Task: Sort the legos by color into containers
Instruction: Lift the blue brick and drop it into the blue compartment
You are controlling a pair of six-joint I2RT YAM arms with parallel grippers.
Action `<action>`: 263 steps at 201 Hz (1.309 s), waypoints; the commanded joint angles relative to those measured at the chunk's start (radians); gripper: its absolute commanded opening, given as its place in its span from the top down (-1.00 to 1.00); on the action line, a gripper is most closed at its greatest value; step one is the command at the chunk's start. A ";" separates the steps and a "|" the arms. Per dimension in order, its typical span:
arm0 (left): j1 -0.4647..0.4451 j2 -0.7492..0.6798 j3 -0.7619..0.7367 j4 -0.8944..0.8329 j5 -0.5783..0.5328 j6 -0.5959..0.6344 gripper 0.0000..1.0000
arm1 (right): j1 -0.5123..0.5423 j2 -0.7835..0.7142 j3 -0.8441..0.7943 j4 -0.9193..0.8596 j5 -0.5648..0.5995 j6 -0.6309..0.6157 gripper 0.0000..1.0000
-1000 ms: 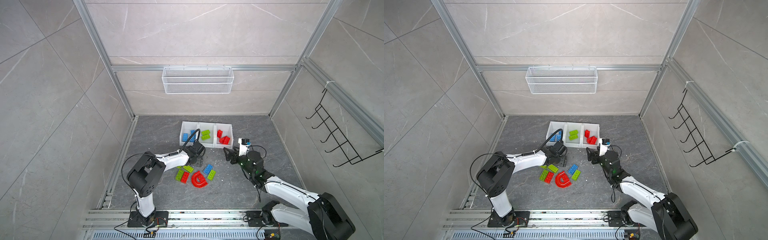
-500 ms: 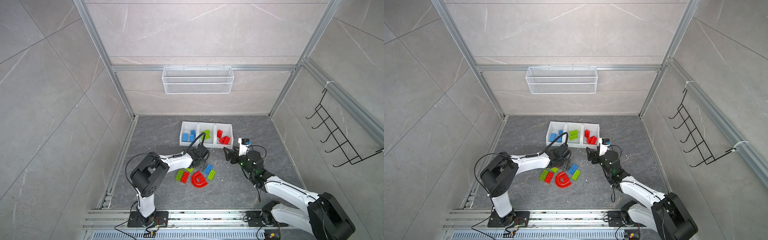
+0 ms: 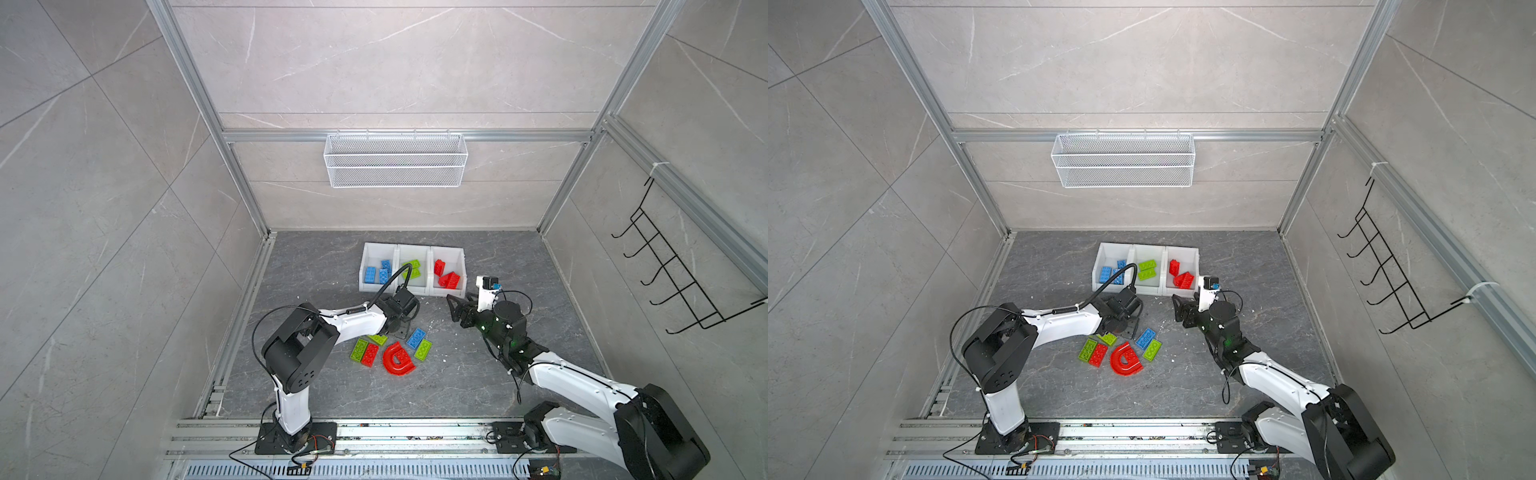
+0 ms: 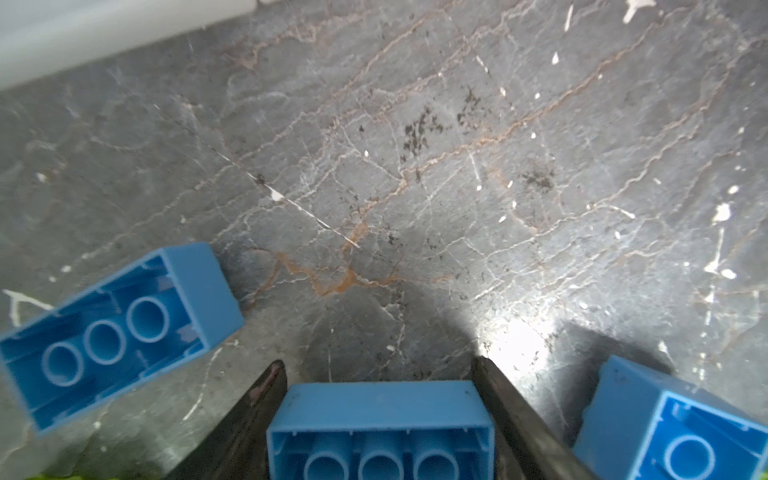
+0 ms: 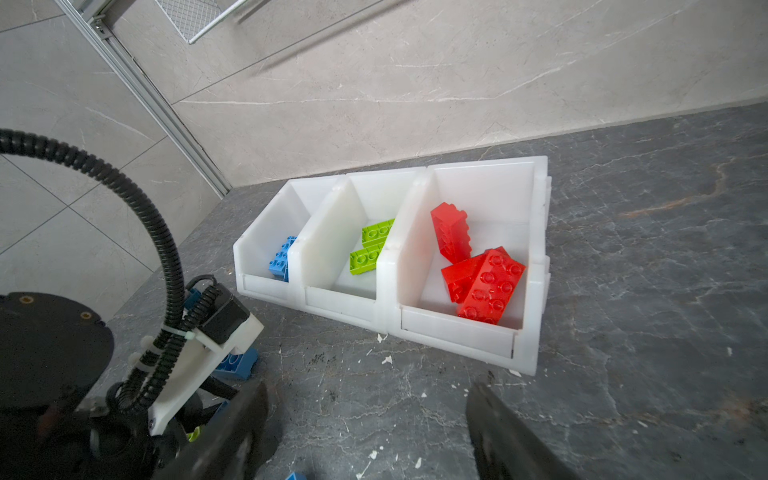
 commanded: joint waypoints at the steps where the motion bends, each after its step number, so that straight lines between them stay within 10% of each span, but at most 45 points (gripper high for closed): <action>1: 0.009 -0.013 0.063 -0.034 -0.028 0.045 0.01 | 0.007 0.007 0.029 -0.014 -0.002 -0.015 -0.54; 76: 0.182 -0.109 0.252 -0.078 0.027 0.207 0.10 | 0.008 0.007 0.029 -0.014 -0.006 -0.014 -0.54; 189: 0.356 0.257 0.762 -0.181 0.090 0.370 0.08 | 0.005 -0.008 0.028 -0.020 -0.003 -0.021 -0.54; 263: 0.368 0.223 0.737 -0.183 0.049 0.361 -0.90 | 0.008 -0.003 0.030 -0.020 -0.009 -0.021 -0.55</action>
